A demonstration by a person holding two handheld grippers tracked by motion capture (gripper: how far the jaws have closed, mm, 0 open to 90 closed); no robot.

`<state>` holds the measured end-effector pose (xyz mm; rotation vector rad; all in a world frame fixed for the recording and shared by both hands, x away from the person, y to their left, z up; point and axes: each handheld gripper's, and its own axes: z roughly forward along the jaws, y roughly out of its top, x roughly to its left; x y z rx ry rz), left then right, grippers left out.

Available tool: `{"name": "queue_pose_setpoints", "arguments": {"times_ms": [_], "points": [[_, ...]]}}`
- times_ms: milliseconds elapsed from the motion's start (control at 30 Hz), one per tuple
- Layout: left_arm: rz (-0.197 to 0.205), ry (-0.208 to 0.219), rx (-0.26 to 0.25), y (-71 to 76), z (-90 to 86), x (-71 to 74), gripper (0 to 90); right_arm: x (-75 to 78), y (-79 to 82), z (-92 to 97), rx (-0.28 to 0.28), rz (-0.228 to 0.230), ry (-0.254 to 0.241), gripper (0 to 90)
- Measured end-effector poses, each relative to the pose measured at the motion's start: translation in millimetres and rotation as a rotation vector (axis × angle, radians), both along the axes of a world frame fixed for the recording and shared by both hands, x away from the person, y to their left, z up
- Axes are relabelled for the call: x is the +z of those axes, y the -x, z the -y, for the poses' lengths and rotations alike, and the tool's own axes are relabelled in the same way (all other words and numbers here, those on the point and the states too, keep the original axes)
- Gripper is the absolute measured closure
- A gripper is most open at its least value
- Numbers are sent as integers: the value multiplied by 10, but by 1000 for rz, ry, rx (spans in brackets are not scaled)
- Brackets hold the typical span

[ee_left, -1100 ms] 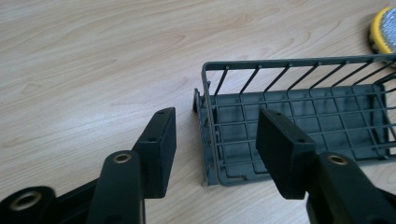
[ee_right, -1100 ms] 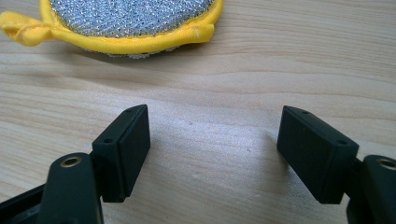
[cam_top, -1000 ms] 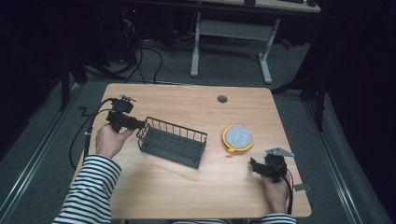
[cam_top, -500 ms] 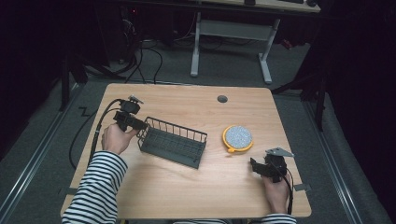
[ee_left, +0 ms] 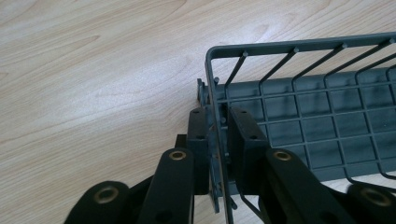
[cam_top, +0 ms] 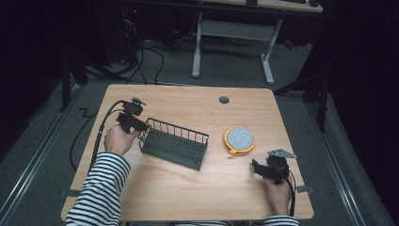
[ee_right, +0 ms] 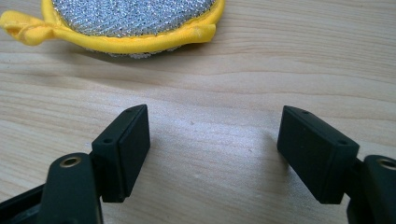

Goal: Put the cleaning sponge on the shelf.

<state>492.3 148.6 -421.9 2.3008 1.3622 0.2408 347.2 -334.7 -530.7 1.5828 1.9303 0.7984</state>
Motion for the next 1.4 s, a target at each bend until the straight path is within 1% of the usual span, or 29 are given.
{"name": "queue_pose_setpoints", "arguments": {"times_ms": [100, 300, 467, 700, 733, 867, 1033, 1267, 1333, 1400], "points": [[2, -2, 3, -3, 11, -4, 819, 0, 0, 0, 0, 1, 0, 254], [0, 6, 12, -12, 11, -5, 826, 0, 0, -1, -1, 0, -1, 254], [6, 7, 15, -17, 17, -10, 832, 0, 0, 0, -1, 0, 0, 255], [11, 30, 21, -27, 60, -20, 854, -1, -2, 2, 2, 3, 1, 254], [9, 29, 14, -29, 64, -18, 855, 0, 0, -1, 0, 0, -1, 254], [15, 34, 13, -21, 102, -22, 857, 0, -1, 1, 1, 1, 1, 254], [11, 37, 4, -5, 133, -19, 858, 0, -1, 1, 0, 1, 1, 254], [14, 43, -8, 20, 222, -9, 858, 0, -1, 1, 0, 1, 1, 254], [10, 38, -26, 21, 275, -14, 858, 0, -1, 1, 0, 1, 1, 254], [11, 41, -32, 24, 297, -18, 858, 0, -1, 0, -1, 1, 0, 254]]}}
